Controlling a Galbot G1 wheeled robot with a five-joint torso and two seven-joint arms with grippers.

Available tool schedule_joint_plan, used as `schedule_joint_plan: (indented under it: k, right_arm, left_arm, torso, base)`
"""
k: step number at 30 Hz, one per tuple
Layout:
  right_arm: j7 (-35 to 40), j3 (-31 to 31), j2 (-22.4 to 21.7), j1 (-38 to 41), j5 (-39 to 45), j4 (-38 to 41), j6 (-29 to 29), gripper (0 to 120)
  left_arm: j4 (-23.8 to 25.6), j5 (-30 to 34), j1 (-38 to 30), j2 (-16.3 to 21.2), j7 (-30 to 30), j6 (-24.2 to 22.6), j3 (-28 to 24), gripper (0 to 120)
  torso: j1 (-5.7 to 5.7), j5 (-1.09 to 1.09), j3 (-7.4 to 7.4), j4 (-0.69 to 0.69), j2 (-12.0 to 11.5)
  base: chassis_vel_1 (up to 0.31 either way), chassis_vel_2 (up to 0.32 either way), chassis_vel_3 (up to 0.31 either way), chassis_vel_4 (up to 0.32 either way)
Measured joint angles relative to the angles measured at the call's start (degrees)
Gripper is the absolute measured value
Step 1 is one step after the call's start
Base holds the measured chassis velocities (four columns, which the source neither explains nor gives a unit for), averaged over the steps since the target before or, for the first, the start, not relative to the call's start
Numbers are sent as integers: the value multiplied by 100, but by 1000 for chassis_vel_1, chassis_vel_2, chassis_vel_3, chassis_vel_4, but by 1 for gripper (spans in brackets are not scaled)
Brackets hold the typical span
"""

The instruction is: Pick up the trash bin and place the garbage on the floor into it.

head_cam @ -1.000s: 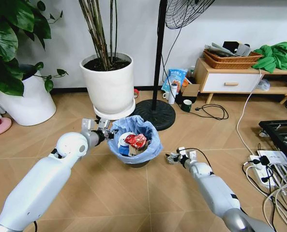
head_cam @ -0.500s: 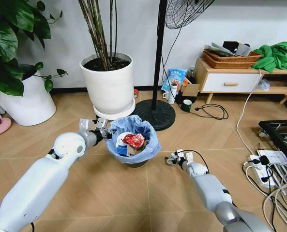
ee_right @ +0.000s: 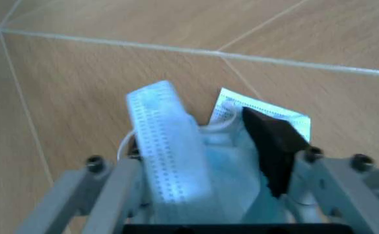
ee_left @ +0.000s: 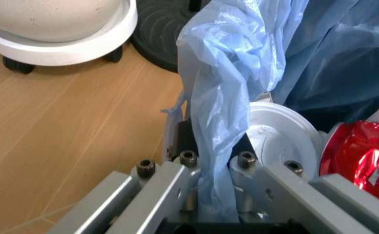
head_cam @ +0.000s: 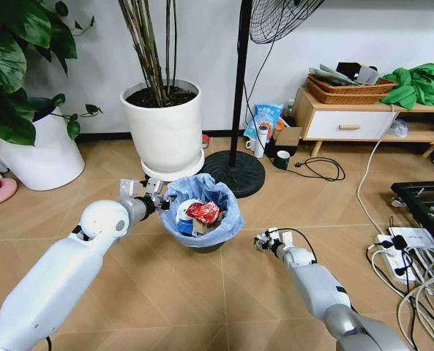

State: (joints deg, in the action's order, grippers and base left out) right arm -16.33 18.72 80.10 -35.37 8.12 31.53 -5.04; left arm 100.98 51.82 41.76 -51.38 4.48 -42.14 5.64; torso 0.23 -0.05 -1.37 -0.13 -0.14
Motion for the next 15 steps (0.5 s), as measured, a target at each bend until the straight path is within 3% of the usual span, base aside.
schedule_joint_plan:
  k: [3,5,7,10,15]
  right_arm:
    - [21,21,9,-19,-41,-16,3,22]
    - [23,22,9,-21,-43,-16,3,20]
    - [47,24,10,-25,-50,-16,3,8]
    - [68,19,10,-28,-50,-14,1,1]
    - [114,11,12,-47,-48,12,-1,0]
  left_arm:
    - [13,2,4,0,0,0,10,0]
    - [14,2,4,1,0,0,10,0]
    - [15,2,8,-7,4,0,13,0]
    - [23,2,16,-18,12,0,14,0]
    - [34,2,21,-21,24,0,21,0]
  torso:
    - [0,-1,0,0,0]
    - [0,-1,0,0,0]
    - [0,0,0,0,0]
    - [0,0,0,0,0]
    - [0,1,0,0,0]
  base:
    - [0,0,0,0]
    - [0,0,0,0]
    - [0,0,0,0]
    - [0,0,0,0]
    - [0,0,0,0]
